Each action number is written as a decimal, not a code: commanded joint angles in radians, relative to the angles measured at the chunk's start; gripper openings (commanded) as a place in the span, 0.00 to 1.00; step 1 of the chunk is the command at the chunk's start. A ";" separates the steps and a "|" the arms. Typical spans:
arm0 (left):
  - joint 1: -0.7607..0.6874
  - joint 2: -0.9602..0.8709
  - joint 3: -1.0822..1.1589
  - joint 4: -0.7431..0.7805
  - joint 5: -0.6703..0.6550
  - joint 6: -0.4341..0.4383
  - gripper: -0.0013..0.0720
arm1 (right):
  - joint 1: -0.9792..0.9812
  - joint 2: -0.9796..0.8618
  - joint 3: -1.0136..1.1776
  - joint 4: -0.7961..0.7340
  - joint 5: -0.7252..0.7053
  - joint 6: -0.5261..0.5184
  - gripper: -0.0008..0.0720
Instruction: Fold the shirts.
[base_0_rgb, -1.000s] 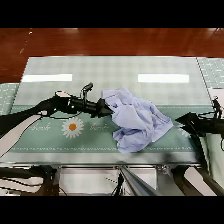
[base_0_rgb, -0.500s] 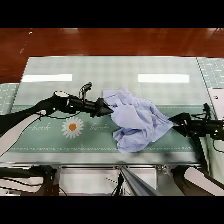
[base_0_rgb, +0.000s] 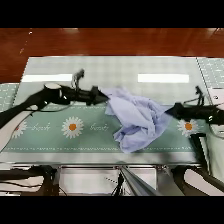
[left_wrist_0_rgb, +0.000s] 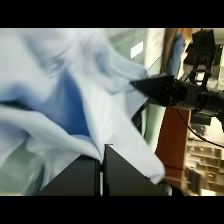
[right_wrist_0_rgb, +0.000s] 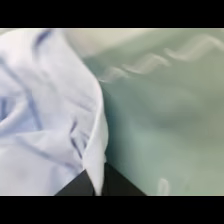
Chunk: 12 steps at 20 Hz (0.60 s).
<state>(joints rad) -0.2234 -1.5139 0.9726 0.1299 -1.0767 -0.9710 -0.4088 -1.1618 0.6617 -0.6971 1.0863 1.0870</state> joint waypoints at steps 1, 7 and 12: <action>0.074 0.123 0.156 -0.004 0.007 0.009 0.05 | -0.034 0.110 0.211 0.027 0.068 -0.019 0.05; 0.211 0.340 0.606 -0.003 0.009 0.005 0.05 | -0.062 0.367 0.525 0.119 -0.060 0.012 0.05; 0.238 0.447 0.816 0.038 0.009 -0.026 0.05 | -0.062 0.507 0.695 0.050 -0.138 0.040 0.05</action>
<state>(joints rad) -0.0090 -1.1324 1.6707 0.1299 -1.0775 -0.9768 -0.4694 -0.7322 1.2591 -0.6048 1.0019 1.1015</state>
